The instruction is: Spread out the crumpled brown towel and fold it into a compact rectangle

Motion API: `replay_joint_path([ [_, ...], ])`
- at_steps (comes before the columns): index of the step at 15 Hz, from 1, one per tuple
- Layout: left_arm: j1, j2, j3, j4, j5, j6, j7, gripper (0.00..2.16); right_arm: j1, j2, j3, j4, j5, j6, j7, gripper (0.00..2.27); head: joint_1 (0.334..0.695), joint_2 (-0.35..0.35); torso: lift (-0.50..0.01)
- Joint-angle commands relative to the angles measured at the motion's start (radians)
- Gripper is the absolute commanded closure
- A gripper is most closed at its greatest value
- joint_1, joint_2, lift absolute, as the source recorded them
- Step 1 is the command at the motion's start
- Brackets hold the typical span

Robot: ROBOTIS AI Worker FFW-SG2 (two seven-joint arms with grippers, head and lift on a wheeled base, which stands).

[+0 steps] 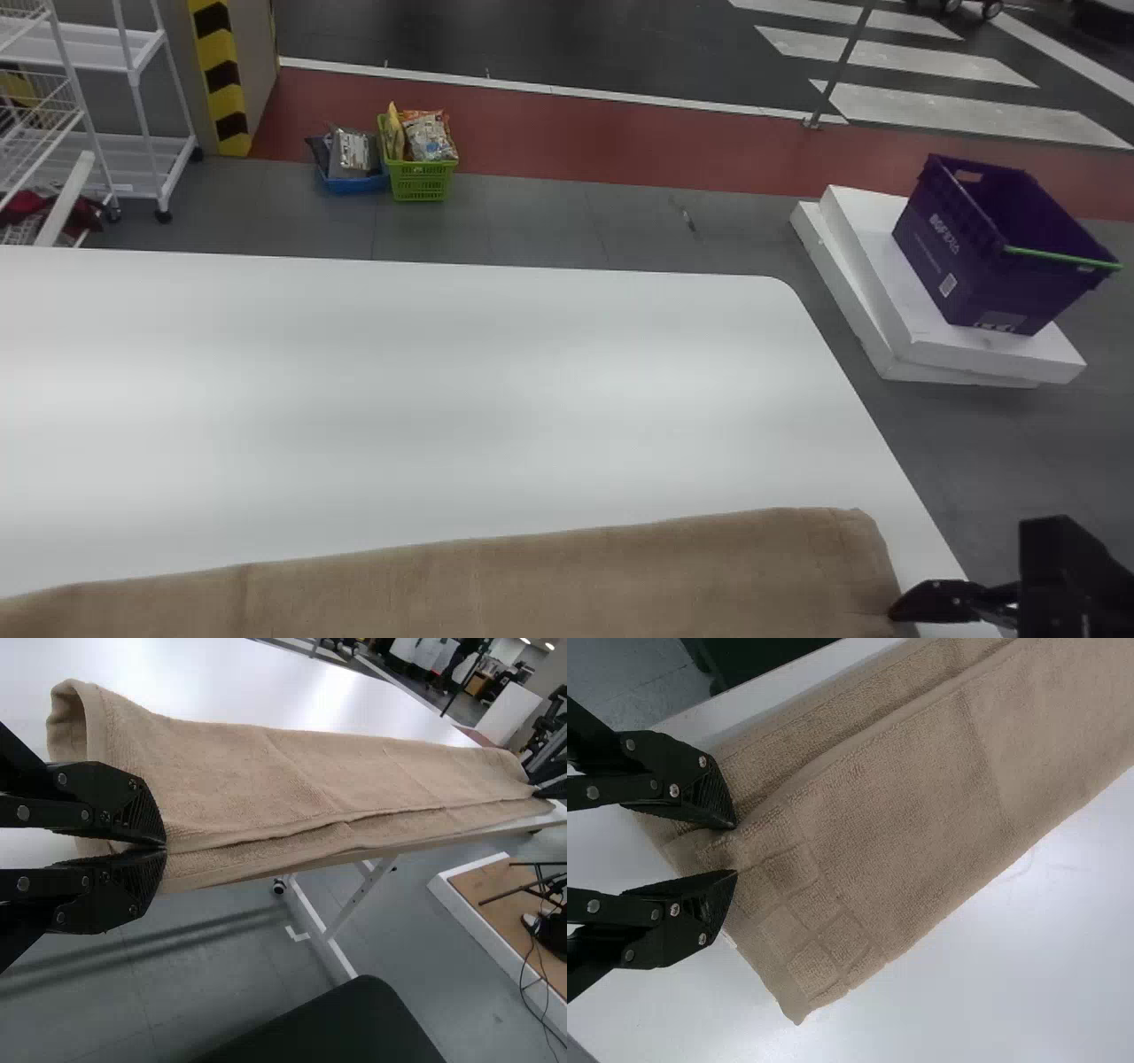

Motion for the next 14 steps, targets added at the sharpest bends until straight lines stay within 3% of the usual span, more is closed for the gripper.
replay_joint_path([
  [1,0.0,0.0,0.0,0.0,0.0,0.0,0.0,0.99,-0.002,0.0,0.0,0.001,-0.002,-0.006,0.003,0.83,0.695,-0.245,-0.127],
  [6,-0.005,0.002,-0.003,0.011,-0.005,0.0,0.006,0.99,0.014,-0.006,0.001,0.005,0.003,-0.012,0.003,0.83,0.695,-0.246,-0.127],
  [7,-0.005,0.002,-0.005,0.011,-0.005,0.0,0.006,0.99,0.014,-0.008,0.006,0.011,0.007,-0.012,0.003,1.03,0.695,-0.248,-0.127],
  [8,-0.006,0.002,-0.008,0.011,-0.005,0.0,0.006,0.99,0.009,-0.008,0.008,0.017,0.007,-0.012,0.003,1.06,0.695,-0.25,-0.127],
  [14,-0.009,0.002,-0.009,0.011,-0.005,0.0,0.008,0.99,0.0,-0.008,-0.02,0.017,-0.063,-0.006,0.003,1.06,0.695,-0.252,-0.127],
])
